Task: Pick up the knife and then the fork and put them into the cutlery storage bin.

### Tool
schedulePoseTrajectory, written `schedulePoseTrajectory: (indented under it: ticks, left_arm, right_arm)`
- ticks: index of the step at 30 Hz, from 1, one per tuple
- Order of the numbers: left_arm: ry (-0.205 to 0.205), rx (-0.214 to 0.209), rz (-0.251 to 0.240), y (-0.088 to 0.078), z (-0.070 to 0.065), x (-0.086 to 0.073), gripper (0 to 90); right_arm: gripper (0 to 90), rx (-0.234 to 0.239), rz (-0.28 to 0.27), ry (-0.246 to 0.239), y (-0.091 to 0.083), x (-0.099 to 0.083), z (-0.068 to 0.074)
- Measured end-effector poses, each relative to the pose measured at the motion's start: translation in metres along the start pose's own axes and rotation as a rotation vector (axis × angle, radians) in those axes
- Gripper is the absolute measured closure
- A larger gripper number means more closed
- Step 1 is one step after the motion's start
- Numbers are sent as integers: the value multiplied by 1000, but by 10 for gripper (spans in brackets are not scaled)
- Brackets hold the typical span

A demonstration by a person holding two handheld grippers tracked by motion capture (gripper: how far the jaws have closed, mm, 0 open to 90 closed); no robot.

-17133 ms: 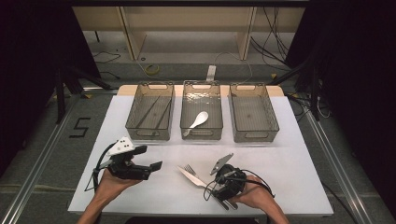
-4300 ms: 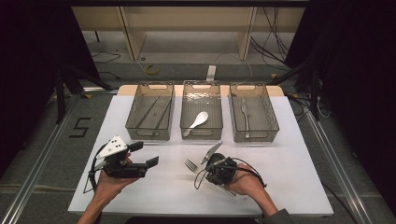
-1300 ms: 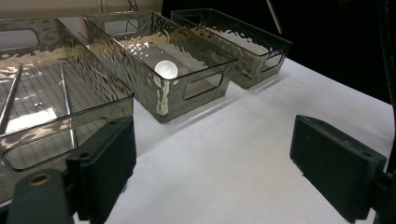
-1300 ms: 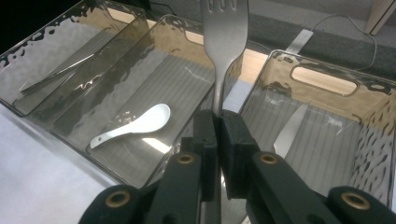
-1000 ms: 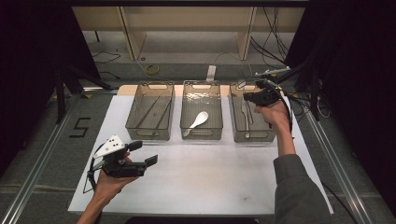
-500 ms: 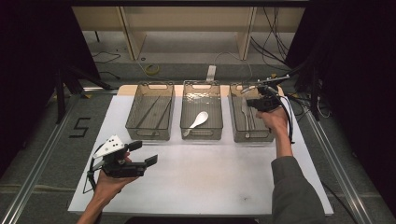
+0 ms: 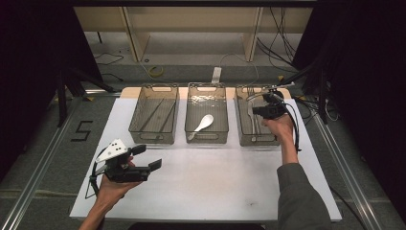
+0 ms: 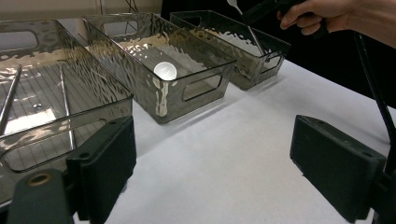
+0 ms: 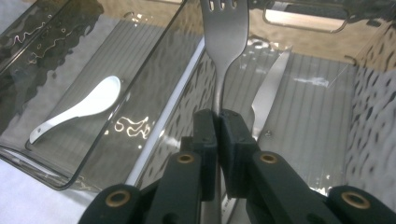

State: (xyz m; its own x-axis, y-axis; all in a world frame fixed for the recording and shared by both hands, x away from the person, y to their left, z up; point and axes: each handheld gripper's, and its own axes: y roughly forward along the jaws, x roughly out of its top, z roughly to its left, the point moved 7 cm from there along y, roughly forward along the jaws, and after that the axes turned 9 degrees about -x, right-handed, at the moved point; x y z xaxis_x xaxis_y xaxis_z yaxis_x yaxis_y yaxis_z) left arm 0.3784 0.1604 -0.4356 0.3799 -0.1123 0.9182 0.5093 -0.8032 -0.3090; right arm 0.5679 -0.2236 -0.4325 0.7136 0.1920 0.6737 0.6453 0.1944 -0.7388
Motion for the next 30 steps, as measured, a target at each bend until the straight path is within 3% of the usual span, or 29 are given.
schedulePoseTrajectory:
  ticks: [23,30]
  left_arm:
    - [3,0,-2,0,0,0,139]
    - [1,-1,-1,0,0,0,138]
  right_arm:
    - [859,5,32,6,15,-15,1]
    - [839,1,56,34,19,-18,-1]
